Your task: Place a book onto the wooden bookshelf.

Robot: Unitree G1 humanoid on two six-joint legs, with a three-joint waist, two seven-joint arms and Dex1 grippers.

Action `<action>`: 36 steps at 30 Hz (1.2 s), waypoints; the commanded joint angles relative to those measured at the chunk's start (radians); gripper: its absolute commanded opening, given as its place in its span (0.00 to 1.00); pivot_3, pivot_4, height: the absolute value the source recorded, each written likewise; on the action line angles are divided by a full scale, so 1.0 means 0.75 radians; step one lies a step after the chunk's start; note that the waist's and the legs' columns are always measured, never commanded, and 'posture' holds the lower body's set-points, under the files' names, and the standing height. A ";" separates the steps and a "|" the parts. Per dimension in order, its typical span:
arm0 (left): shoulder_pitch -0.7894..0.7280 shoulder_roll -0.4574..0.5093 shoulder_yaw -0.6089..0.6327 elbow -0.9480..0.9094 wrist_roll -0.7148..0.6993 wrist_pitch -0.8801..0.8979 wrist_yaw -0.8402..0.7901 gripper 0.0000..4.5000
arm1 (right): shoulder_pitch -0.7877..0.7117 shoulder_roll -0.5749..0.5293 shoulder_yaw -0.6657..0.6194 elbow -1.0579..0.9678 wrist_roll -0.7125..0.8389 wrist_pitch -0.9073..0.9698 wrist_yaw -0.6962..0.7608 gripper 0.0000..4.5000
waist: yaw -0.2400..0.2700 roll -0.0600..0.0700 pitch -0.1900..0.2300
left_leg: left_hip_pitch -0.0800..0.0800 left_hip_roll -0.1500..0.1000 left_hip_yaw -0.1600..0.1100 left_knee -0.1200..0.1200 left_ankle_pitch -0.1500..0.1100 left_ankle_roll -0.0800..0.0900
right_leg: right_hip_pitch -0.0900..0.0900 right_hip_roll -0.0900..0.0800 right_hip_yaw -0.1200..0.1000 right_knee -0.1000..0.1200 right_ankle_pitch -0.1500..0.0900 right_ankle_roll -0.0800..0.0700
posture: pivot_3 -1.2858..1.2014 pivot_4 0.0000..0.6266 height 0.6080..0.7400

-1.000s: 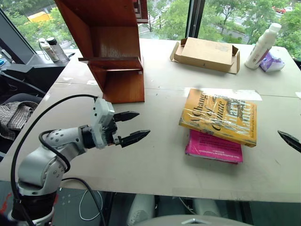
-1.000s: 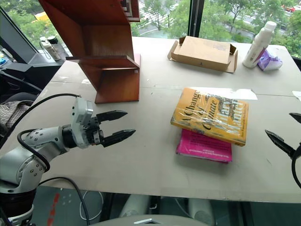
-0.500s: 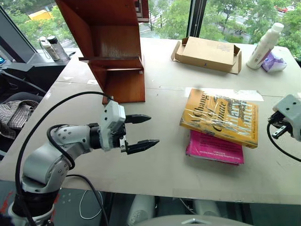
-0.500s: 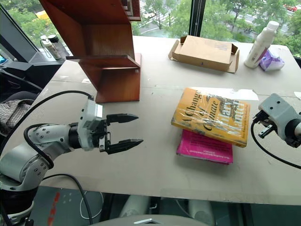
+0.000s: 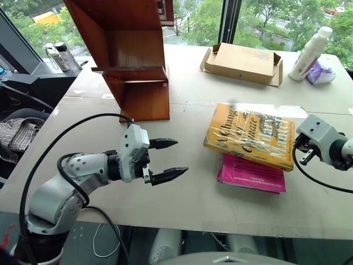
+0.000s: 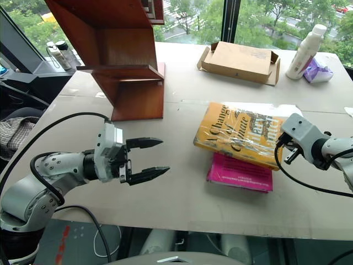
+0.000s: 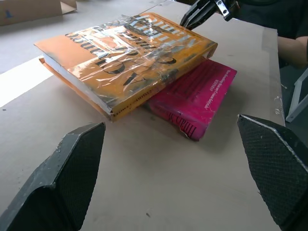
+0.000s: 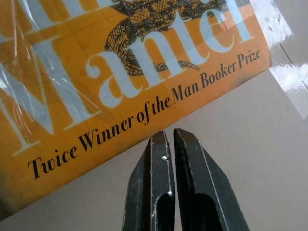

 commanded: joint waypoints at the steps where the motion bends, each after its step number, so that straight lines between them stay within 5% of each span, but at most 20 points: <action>1: 0.017 -0.003 0.033 -0.063 -0.006 -0.031 0.012 1.00 | -0.031 0.028 0.022 -0.053 -0.006 0.010 -0.002 0.01 | 0.000 0.000 0.000 | 0.000 0.000 0.000 0.000 0.000 0.000 | 0.000 0.000 0.000 0.000 0.000 0.000 | 0.52 0.24 1.00; 10: 0.047 -0.030 0.046 -0.052 -0.064 0.024 0.079 1.00 | -0.012 0.085 -0.025 -0.099 -0.008 0.019 -0.018 0.01 | 0.000 0.000 0.000 | 0.000 0.000 0.000 0.000 0.000 0.000 | 0.000 0.000 0.000 0.000 0.000 0.000 | 0.52 0.24 1.00; 16: 0.041 -0.233 0.025 0.024 -0.360 0.330 0.395 1.00 | 0.367 0.202 -0.596 -0.211 0.140 -0.251 0.252 0.01 | 0.012 0.000 0.000 | -0.001 -0.002 -0.003 0.000 0.000 0.000 | 0.001 -0.001 -0.001 0.000 0.002 0.007 | 0.52 0.24 1.00; 20: -0.010 -0.376 0.021 0.088 -0.537 0.453 0.587 1.00 | 0.634 0.270 -0.879 -0.250 0.140 -0.340 0.371 0.26 | 0.010 -0.001 -0.001 | 0.000 -0.002 -0.004 0.001 0.000 0.000 | 0.003 -0.001 -0.001 0.001 0.002 0.008 | 0.52 0.24 1.00; 25: -0.091 -0.497 0.026 0.211 -0.707 0.558 0.779 1.00 | 0.822 0.290 -0.979 -0.268 0.074 -0.406 0.384 0.77 | -0.005 -0.002 -0.003 | 0.003 -0.002 -0.003 0.003 0.000 0.000 | 0.004 0.000 0.001 0.005 0.002 0.007 | 0.52 0.24 1.00; 36: -0.245 -0.838 -0.025 0.536 -1.311 0.517 1.534 1.00 | 1.037 0.665 -1.171 -0.454 0.387 -0.713 0.536 0.77 | 0.018 -0.003 -0.005 | 0.002 -0.004 -0.006 0.006 0.000 0.000 | 0.004 -0.001 0.001 0.009 0.002 0.007 | 0.52 0.24 1.00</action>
